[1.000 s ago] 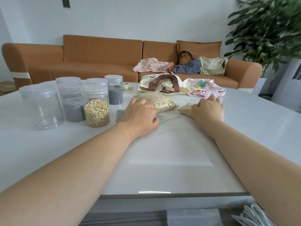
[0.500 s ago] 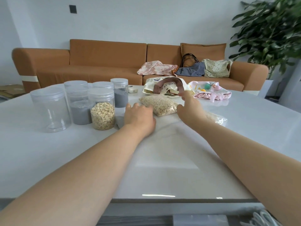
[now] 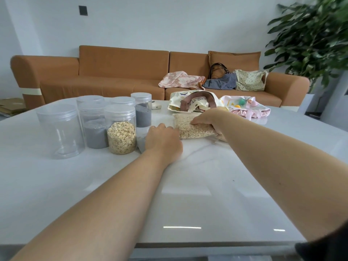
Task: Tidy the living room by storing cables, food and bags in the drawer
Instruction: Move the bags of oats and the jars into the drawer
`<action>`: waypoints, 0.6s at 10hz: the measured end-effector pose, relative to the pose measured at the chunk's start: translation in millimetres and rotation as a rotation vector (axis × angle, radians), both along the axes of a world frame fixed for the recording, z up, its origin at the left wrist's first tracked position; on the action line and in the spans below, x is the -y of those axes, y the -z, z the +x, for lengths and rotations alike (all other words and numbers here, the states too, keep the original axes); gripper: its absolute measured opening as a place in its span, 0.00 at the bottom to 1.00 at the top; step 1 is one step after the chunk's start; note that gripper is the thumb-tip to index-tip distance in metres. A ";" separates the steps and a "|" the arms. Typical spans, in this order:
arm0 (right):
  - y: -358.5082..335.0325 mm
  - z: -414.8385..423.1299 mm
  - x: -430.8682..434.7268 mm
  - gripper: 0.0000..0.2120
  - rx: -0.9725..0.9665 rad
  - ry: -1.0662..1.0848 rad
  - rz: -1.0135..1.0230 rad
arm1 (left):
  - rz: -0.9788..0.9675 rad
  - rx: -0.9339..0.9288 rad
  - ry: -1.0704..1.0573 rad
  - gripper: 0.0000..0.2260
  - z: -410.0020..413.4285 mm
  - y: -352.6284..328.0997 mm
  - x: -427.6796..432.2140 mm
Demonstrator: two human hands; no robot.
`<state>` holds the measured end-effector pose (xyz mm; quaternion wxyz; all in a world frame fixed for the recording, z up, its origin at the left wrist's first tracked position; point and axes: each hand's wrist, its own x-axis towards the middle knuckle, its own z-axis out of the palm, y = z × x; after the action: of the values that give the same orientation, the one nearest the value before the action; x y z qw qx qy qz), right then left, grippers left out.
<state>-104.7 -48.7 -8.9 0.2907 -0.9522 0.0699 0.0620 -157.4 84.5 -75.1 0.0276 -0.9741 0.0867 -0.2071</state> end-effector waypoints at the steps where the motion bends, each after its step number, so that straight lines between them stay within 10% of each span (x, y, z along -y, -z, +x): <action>1: -4.8 -6.7 0.0 0.11 -0.016 0.010 0.195 | 0.008 0.013 0.036 0.16 -0.5 1.4 -0.4; 4: 7.6 -33.6 19.1 0.22 0.296 0.259 0.706 | -0.135 0.227 0.262 0.17 -19.2 -2.8 10.5; 5: 3.8 -67.2 26.9 0.12 0.336 0.210 0.873 | -0.659 0.331 0.303 0.14 -42.6 -7.5 21.5; 6: 3.7 -105.1 30.8 0.09 0.300 0.163 0.949 | -1.056 0.046 0.255 0.14 -68.4 -17.0 32.0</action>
<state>-209.8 -79.5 -12.6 0.7023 -0.7051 0.0655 -0.0733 -225.7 52.5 -58.1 -0.4889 -0.8325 0.0877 -0.2454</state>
